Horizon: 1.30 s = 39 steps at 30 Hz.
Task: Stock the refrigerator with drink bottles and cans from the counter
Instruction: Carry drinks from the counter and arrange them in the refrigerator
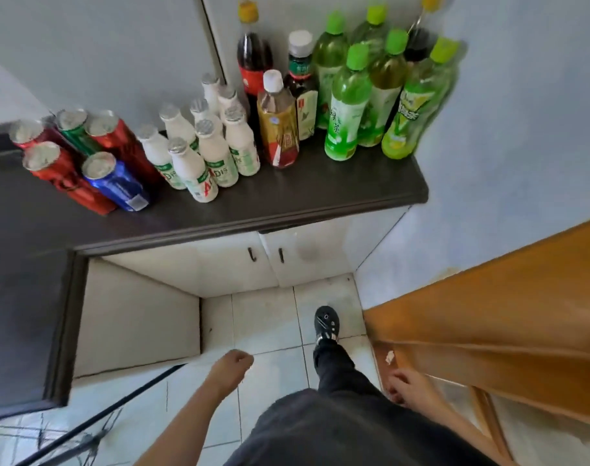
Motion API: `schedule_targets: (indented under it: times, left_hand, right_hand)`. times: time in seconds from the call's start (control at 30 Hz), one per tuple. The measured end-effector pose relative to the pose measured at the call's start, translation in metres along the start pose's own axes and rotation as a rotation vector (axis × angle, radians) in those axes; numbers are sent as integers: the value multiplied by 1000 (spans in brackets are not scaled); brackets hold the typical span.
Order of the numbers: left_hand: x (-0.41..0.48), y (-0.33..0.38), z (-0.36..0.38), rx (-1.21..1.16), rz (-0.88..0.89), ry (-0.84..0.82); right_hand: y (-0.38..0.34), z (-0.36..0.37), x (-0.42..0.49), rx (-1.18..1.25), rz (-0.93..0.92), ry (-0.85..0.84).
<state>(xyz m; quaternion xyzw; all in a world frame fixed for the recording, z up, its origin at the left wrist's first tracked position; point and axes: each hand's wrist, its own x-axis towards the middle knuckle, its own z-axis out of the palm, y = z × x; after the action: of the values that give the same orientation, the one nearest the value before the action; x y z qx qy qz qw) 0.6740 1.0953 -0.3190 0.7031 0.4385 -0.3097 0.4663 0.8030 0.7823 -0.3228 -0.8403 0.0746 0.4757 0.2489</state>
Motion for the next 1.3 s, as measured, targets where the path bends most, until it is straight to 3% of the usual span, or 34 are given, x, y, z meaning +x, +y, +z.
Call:
schedule_targets:
  times: [0.1, 0.2, 0.43, 0.57, 0.67, 1.0, 1.3]
  left_hand:
    - [10, 57, -5, -42, -9, 8]
    - [22, 123, -22, -87, 138, 73]
    - [12, 262, -80, -423, 518, 453]
    - [7, 315, -115, -371, 834, 754]
    - [14, 340, -139, -256, 972, 939]
    - [40, 356, -169, -167, 879, 707]
    - [59, 360, -174, -185, 938, 614]
  right_hand:
    - [-61, -57, 31, -28, -105, 75]
    - [-136, -106, 53, 59, -259, 221]
    - [-270, -155, 50, 293, -683, 487]
    - [-315, -166, 46, 315, -799, 577]
    - [-335, -169, 42, 326, -836, 645]
    - [-390, -167, 32, 127, -929, 929]
    - [-403, -165, 44, 97, -894, 1007]
